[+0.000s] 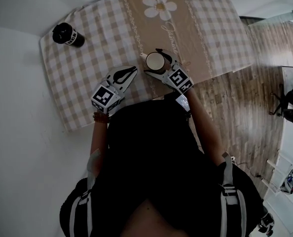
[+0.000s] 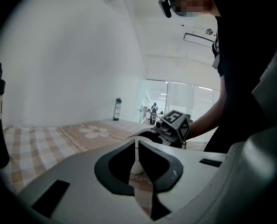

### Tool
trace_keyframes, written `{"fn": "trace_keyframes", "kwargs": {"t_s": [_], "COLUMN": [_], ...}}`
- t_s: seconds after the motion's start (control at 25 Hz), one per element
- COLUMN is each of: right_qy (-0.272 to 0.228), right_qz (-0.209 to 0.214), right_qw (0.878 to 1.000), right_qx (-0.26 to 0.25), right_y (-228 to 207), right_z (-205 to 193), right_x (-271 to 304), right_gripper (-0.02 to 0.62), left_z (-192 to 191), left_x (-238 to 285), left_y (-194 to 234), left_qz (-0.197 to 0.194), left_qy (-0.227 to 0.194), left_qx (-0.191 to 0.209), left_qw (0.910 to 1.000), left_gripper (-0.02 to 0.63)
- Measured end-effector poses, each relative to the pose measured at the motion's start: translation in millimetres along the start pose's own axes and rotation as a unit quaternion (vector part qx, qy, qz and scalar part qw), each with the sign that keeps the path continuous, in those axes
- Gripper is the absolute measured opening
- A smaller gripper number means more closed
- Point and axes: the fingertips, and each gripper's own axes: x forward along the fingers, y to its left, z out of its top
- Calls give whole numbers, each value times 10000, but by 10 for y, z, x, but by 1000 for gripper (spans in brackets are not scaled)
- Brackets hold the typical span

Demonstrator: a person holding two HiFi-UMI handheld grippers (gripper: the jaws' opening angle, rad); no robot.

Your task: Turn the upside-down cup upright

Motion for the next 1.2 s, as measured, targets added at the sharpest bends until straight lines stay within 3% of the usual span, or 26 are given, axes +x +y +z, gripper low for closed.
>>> {"fn": "trace_keyframes", "kwargs": {"t_s": [0.28,0.36,0.48,0.56,0.8,0.88,1.0,1.2], "right_qy": [-587,-810,-1185,-1389,-1984,-2117,-2223,-2327], "right_qz": [-54,-253,-793,-1100,-1730,-1915,-2236,-2416], "right_qw": [9981,9961,9897,9841,9647,9584,9489,9415], "right_qx": [179,240,161,115,-75,10,155,310], "right_y": [-67,-134,-281,-351,-394,-399,-428,-370], "right_z": [246,356,544,658,1098,1201,1247,1260], "right_x": [-384,-504,-665,-734,-869,-885,-903,-863], "right_gripper": [407,399,321,318,181,176,11,9], "left_z": [163,270,439,513,809,872,913,824], "left_x": [115,119,126,134,106,109,156,200], "left_y": [34,57,154,243,486,506,491,453], "left_qz": [37,213,610,927,2007,2167,2235,2431], "left_qy": [-414,-599,-957,-1058,-1278,-1305,-1315,-1240], "left_qx": [88,115,170,206,288,309,358,312], "left_qw": [9991,9979,9934,9898,9709,9670,9651,9615], "left_gripper": [8,2,2,0,0,0,0,0]}}
